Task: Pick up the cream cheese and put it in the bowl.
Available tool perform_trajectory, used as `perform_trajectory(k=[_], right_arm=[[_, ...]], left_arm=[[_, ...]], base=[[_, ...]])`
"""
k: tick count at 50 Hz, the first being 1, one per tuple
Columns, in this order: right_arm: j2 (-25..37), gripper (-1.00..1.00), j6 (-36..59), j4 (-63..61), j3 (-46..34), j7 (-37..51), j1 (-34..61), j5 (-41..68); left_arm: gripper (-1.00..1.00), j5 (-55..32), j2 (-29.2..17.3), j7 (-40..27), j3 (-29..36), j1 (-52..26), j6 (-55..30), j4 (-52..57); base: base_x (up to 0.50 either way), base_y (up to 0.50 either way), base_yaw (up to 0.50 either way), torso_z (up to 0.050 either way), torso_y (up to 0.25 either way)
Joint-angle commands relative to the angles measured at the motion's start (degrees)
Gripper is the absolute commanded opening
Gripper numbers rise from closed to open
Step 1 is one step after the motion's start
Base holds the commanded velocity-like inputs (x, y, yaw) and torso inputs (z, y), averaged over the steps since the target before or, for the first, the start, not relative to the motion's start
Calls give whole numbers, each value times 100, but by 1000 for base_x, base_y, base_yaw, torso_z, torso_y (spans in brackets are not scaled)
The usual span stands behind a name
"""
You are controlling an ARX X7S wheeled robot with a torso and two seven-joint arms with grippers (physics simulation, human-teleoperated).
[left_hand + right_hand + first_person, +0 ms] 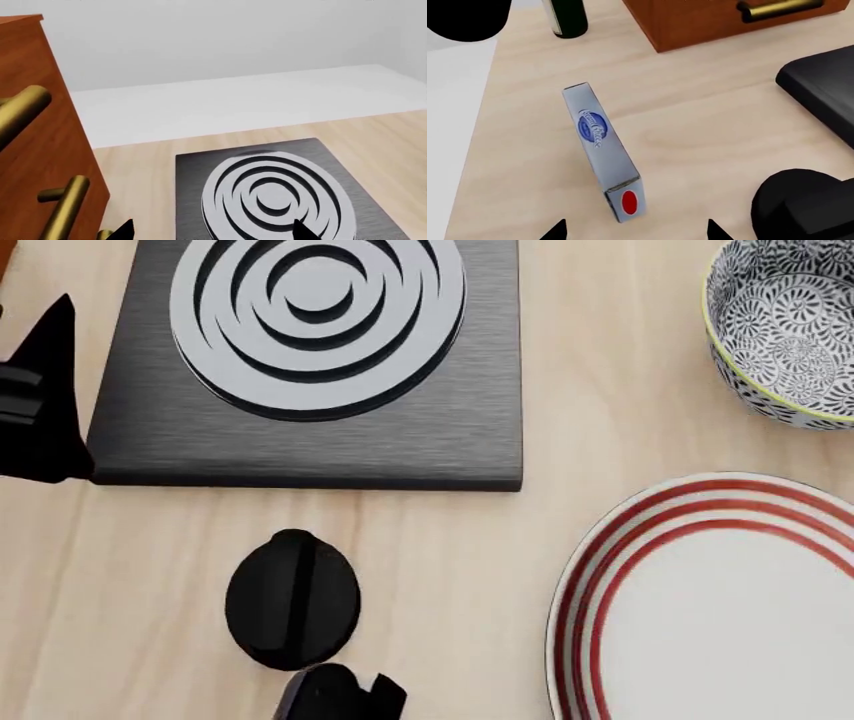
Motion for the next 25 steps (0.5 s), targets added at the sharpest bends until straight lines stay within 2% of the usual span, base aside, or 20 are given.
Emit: perform_trajectory(k=[1, 25], right_arm=[[-212, 100, 31, 127, -241, 12, 154, -134], [-495, 100, 230, 428, -598, -10, 540, -317]], left_arm=[[100, -207, -47, -130, -28, 25, -14, 126], [100, 28, -189, 42, 158, 106, 301, -107]], base=[[0, 0, 0, 0, 0], [0, 0, 0, 0, 0]])
